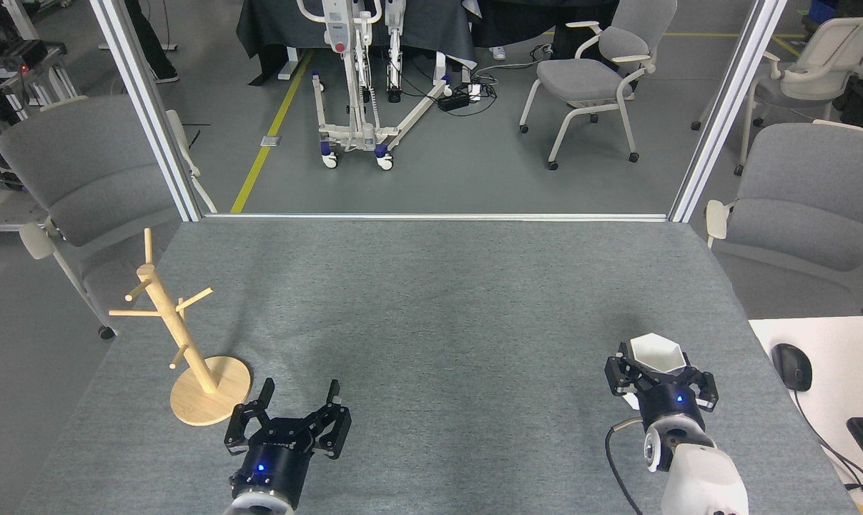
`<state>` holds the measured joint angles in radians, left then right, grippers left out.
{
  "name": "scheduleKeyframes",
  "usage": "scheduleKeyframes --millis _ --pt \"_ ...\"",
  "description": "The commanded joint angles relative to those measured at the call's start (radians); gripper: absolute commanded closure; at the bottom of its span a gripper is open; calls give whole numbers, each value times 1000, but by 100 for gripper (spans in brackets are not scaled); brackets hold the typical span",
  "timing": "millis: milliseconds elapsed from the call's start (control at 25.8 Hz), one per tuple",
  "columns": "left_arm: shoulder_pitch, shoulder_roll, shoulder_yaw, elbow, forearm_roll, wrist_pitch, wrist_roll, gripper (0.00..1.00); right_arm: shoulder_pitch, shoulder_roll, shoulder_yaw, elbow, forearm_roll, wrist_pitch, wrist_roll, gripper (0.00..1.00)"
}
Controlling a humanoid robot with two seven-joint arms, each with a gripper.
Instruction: Hang cup on storage rack
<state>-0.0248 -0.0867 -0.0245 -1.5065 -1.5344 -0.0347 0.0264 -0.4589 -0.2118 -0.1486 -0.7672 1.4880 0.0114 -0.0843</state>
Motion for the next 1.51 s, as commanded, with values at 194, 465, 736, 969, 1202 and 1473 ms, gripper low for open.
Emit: scheduleKeyframes --millis 194,465,736,969,1202,1473 --pt "-7 1 2 -14 -1 -33 1 1 -1 5 1 0 3 -2 -3 31" --pt "-11 2 0 -35 -1 -56 3 1 0 3 0 -1 5 -33 5 67" --pt "-18 4 0 -34 -3 -136 4 1 -18 -11 -11 -47 -2 -122 38 72" --pt "-20 5 0 -35 -3 -151 6 1 -9 -23 -20 -376 -14 -113 339 72" --pt "-44 4 -15 -35 -12 -268 3 1 60 -12 -29 -750 -54 -14 555 72" --pt "-129 18 -147 -32 -64 -360 1 1 77 -15 175 -962 -52 278 702 72"
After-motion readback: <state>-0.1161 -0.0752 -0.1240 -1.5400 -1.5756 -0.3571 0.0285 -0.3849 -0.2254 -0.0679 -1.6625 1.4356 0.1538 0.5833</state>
